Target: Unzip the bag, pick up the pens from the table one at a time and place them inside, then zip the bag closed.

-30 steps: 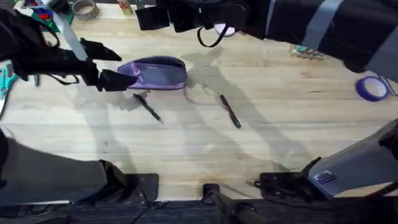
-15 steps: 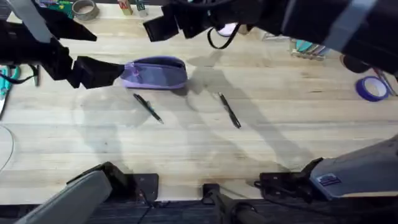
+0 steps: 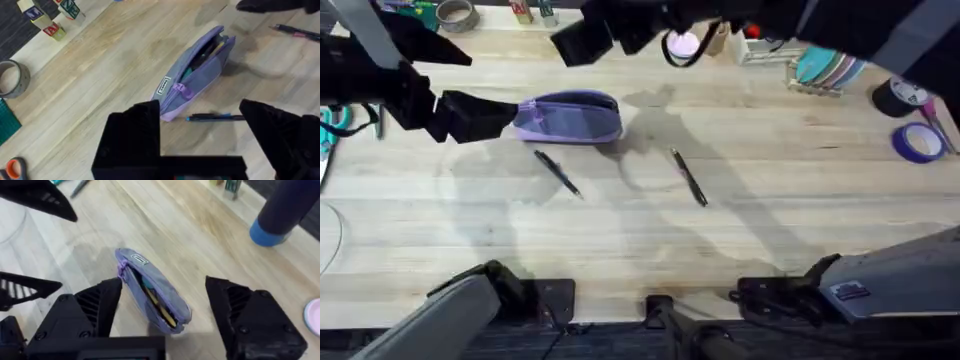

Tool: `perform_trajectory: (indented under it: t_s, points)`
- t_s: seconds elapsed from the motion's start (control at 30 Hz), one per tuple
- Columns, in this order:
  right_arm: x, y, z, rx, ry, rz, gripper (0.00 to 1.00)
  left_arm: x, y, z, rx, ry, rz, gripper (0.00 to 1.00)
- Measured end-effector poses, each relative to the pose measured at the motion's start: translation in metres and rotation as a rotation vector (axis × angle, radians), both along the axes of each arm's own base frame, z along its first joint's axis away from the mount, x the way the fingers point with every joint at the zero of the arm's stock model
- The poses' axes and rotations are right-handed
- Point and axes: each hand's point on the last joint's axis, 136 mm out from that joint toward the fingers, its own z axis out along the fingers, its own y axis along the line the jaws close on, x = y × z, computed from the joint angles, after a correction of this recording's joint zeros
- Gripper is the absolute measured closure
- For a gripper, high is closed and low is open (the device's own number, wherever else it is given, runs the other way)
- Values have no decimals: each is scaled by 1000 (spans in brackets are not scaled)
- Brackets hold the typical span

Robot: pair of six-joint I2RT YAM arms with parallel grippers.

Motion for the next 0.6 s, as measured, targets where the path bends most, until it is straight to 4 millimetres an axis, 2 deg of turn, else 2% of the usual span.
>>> perform_trajectory:
  t_s: [0.13, 0.43, 0.6]
  points:
    - [-3, 3, 10, -25, 3, 23, 6, 0, 0, 0, 0, 0, 0, 8]
    - [-10, 12, -14, -151, 98, 83, 6, 0, 0, 0, -2, 1, 2, 7]
    - [-17, 23, -13, -192, 57, 159, 6, 0, 0, 0, -2, 1, 2, 7]
